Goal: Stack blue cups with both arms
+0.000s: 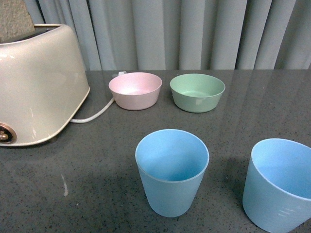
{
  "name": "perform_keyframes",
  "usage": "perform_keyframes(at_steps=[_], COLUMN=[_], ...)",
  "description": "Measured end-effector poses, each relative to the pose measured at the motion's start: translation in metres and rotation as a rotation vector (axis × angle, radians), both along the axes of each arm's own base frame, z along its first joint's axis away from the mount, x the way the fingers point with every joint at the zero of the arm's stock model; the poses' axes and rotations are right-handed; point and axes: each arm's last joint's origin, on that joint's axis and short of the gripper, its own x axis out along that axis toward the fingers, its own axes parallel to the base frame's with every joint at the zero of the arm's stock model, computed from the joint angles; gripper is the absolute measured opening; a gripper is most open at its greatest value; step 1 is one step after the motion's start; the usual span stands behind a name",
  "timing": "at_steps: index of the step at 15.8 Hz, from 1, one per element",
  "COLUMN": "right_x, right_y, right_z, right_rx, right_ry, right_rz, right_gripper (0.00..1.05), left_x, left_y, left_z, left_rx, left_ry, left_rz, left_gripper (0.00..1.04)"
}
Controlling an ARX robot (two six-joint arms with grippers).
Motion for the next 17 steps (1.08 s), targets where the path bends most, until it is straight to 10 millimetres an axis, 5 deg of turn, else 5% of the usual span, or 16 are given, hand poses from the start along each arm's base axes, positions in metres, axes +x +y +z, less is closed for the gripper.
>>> perform_keyframes(at_steps=[5,10,14,17], right_x=[0.0,0.003,0.024,0.054], right_y=[0.0,-0.003,0.006,0.024], right_z=[0.0,-0.002,0.062,0.082], right_rx=[0.0,0.059,0.064,0.054], right_ry=[0.0,0.089,0.03,0.212], right_rz=[0.0,0.12,0.345,0.412], right_gripper=[0.98,0.98,0.98,0.98], left_x=[-0.009,-0.009,-0.009,-0.009], left_y=[0.0,0.0,0.0,0.0], left_z=[-0.002,-0.002,-0.002,-0.002], left_rx=[0.0,-0.001,-0.001,-0.002], left_ry=[-0.001,0.002,0.002,0.002], left_rz=[0.001,-0.002,0.0,0.0], left_gripper=[0.01,0.54,1.0,0.98])
